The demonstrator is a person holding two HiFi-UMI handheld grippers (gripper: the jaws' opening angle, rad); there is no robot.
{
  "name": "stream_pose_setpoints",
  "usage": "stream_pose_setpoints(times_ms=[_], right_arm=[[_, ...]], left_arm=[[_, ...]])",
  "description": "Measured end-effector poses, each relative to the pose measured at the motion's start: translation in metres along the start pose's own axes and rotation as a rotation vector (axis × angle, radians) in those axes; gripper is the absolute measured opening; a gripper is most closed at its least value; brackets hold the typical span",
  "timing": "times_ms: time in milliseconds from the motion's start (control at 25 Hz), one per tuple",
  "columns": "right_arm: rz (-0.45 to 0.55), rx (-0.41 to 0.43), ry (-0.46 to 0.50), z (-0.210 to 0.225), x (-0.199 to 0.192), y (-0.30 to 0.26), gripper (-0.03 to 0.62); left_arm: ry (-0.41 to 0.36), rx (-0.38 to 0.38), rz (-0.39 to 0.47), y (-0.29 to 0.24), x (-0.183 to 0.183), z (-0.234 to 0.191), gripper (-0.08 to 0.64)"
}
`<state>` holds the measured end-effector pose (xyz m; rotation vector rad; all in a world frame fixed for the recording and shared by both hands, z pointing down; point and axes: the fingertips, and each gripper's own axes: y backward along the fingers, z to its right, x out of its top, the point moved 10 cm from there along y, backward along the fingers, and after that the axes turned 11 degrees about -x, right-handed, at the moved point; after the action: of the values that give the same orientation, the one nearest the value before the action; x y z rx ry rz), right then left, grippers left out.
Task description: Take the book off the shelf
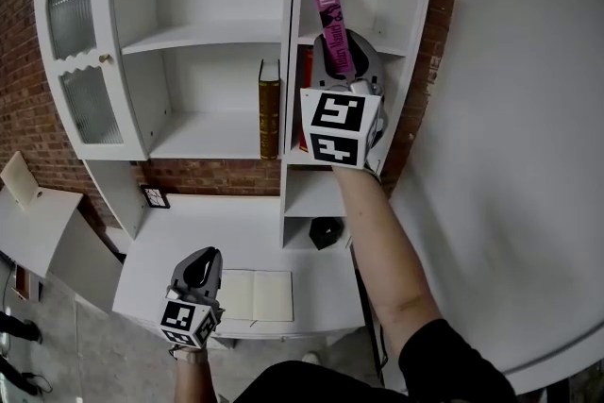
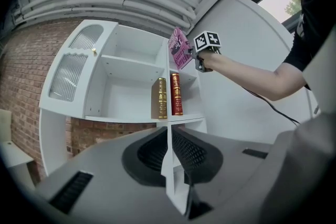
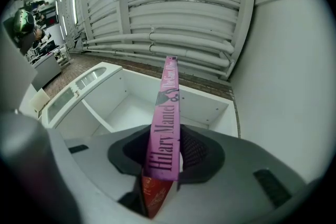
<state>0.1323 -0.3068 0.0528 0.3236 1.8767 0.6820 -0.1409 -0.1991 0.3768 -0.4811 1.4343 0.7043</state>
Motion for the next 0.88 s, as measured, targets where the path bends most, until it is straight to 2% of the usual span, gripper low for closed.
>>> stream_pose_setpoints(times_ms=[200, 440, 880], right_arm=[[0.004, 0.017, 0.021, -0.016, 0.008, 0.023, 0.144], [-0.012, 0.051, -0.002, -0.034, 0.011, 0.052, 0.144], [-0.064, 0.124, -0.032, -0.077, -0.002, 0.102, 0.145]], left_arm=[[0.013, -0.006, -0.004, 0.018, 0.0, 0.003, 0.017], [0.028, -0.01, -0.013, 0.041, -0.002, 0.008, 0.018], [0.041, 0.007, -0.007, 0.084, -0.007, 0.008, 0.018]])
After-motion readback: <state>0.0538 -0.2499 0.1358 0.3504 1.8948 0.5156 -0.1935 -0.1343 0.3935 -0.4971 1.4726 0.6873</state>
